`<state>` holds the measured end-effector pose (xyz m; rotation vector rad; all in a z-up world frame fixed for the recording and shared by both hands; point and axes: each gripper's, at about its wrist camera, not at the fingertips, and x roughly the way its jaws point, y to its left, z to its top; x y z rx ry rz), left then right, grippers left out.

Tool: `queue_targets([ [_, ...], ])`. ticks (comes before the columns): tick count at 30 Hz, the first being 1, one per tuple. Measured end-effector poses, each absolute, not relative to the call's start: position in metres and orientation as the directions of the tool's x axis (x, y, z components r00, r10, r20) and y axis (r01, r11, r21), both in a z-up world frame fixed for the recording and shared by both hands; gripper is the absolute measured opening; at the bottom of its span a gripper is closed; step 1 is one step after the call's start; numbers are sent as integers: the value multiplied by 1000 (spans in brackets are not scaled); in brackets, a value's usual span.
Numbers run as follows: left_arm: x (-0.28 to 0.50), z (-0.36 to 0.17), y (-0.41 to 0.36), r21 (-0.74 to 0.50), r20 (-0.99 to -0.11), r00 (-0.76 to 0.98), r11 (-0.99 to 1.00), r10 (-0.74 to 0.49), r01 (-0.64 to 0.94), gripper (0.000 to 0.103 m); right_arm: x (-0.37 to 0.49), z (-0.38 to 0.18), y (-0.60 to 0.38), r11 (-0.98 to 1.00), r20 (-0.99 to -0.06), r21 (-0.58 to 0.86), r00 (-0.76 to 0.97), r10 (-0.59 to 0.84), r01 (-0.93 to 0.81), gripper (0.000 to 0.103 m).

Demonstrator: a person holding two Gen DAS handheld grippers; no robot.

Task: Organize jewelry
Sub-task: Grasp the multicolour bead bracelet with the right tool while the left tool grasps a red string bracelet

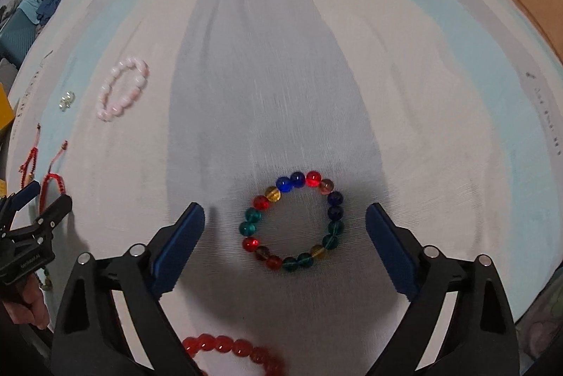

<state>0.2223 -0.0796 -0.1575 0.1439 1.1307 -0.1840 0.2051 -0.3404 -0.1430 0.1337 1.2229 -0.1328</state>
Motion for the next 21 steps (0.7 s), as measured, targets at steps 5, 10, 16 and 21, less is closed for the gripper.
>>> queue_targets([
  [5,222,-162,-86,28,-898,433,971,-79,236,91,204,-158,-342,985,-940,42,339,-18,168,80],
  [10,215,-157,-85,-3,-902,418,971,-106,240,66,197,-158,-347,984,-931,38,365,-29,175,56],
  [16,209,-154,-82,-17,-903,413,971,-117,238,34,193,-157,-348,982,-928,36,370,-35,183,26],
  [21,210,-149,-75,-63,-909,388,971,-150,230,14,189,-147,-350,979,-926,69,378,-9,191,19],
])
